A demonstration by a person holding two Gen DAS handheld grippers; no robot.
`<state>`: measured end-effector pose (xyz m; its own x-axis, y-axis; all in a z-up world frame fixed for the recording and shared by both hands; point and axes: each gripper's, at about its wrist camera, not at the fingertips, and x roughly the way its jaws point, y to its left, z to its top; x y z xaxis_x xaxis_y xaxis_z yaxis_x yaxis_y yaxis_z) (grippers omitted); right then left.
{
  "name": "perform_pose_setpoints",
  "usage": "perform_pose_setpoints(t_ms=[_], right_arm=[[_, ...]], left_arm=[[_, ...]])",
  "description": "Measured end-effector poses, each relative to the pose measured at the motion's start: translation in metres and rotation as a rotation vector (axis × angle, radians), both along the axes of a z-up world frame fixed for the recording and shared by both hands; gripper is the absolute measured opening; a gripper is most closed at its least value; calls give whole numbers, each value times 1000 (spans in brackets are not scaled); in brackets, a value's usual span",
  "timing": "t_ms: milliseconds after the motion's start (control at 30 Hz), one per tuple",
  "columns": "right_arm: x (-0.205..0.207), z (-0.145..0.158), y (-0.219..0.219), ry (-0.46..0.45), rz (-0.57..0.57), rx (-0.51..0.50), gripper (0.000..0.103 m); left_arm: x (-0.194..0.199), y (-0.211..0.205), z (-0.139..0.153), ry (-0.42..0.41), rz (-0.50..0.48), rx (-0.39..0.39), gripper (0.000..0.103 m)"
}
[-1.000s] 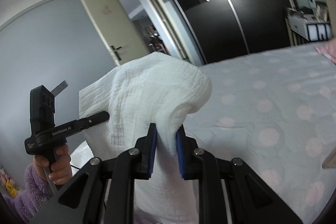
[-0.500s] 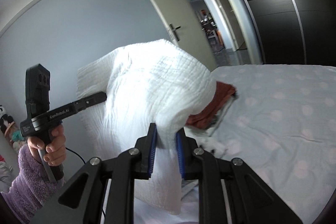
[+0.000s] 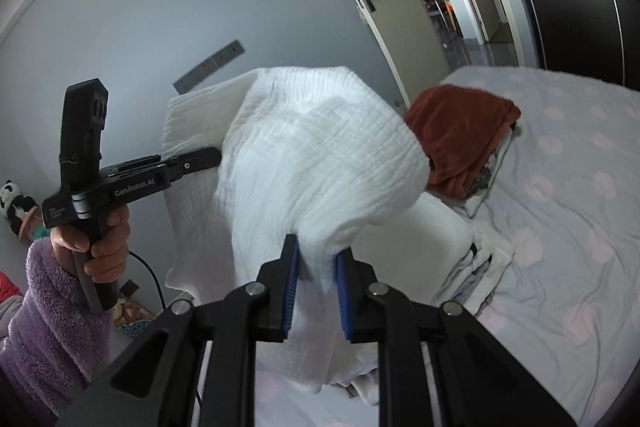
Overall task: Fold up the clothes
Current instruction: 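Grasp the white garment with both tools and lift it off the bed, then carry the white garment with both tools over the stack of folded clothes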
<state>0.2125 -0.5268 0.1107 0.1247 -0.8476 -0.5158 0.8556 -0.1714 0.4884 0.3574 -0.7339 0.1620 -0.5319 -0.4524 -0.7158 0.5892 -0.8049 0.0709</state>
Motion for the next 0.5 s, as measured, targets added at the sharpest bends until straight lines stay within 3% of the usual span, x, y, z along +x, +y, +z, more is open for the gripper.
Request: perform_pose_setpoints(t_ms=[200,367,500], right_arm=[[-30,-39,-25,-40,-31,94,17],[-62,-79,-55,-114,-25,180,17],[-75,-102,-74,-132,-11,241,17]], left_arm=[[-55,-43,-53,-45,-36,104,16],[-95,-67,-102,-171,-37,173,17],[-101,-72,-133,-253,-35,204,17]])
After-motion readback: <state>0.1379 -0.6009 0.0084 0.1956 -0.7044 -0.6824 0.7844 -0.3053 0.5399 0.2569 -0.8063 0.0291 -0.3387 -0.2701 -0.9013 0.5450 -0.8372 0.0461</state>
